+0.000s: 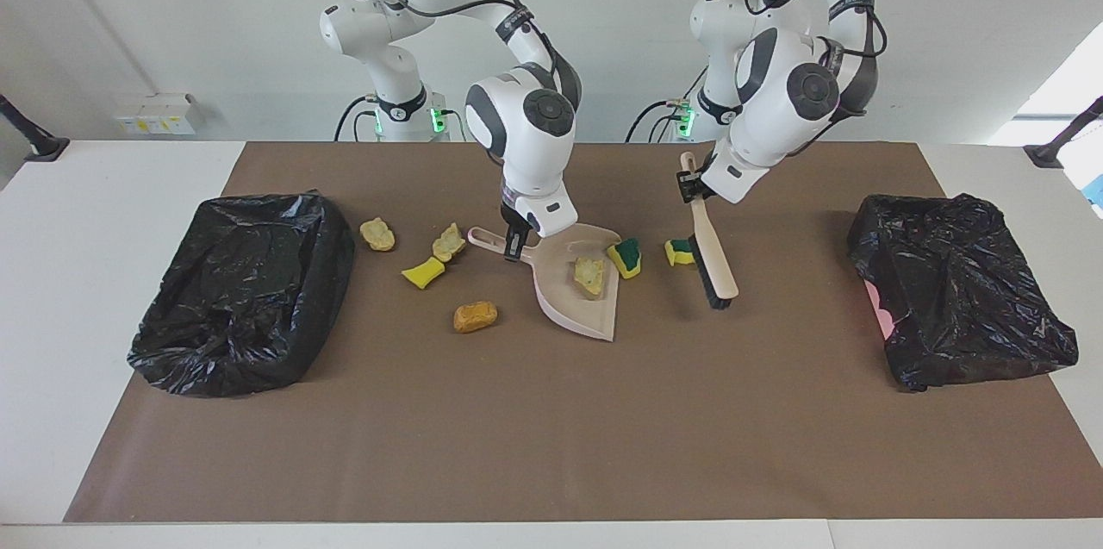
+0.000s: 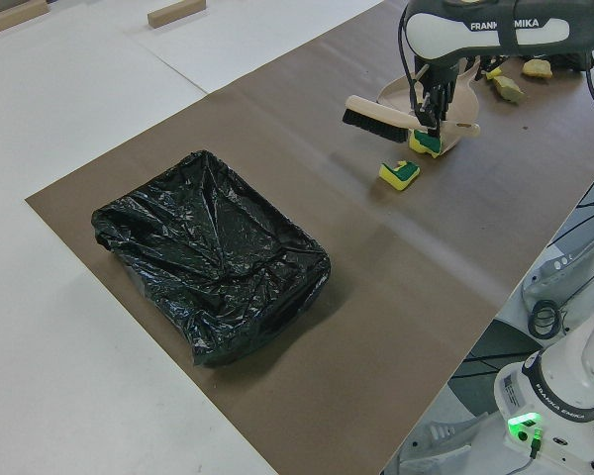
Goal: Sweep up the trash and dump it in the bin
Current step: 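Sweep the sponge pieces into the dustpan with the left gripper's brush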
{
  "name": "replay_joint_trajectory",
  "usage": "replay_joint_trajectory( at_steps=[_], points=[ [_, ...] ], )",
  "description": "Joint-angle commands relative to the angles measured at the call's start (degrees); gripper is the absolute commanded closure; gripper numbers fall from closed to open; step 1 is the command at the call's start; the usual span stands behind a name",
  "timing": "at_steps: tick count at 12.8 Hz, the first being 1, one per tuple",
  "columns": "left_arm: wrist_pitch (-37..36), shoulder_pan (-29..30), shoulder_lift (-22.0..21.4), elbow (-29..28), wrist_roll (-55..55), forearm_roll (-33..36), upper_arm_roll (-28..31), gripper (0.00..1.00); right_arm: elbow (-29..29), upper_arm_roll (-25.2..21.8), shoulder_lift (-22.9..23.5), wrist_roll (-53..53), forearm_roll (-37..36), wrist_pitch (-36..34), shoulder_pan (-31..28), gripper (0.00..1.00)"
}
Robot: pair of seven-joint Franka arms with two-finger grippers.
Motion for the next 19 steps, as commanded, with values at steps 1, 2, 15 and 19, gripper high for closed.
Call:
replay_joint_trajectory(
  at_steps=[1, 2, 15, 19],
  points=[
    [-2.1, 1.2, -7.0, -9.8, -3.4, -0.9, -0.4, 1.00, -2.0, 0.3, -1.5, -1.7, -1.3, 1.3, -0.3, 1.00],
    [-1.4, 2.0, -10.4, -14.7, -3.0, -0.9, -0.4, 1.00, -2.0, 0.4, -1.5, -3.1, -1.3, 1.3, -0.2, 1.00],
    [26.9, -18.0, -2.7, -18.8, -3.1, -7.2, -1.0, 1.00, -2.4, 0.4, -1.1, -14.5, -1.3, 2.4, 0.1, 1.00],
    [28.3, -21.5, 0.5, -13.1, -2.6, -7.3, -1.0, 1.00, -1.5, 0.3, -1.1, -14.2, -1.3, 0.7, -0.8, 1.00]
  ],
)
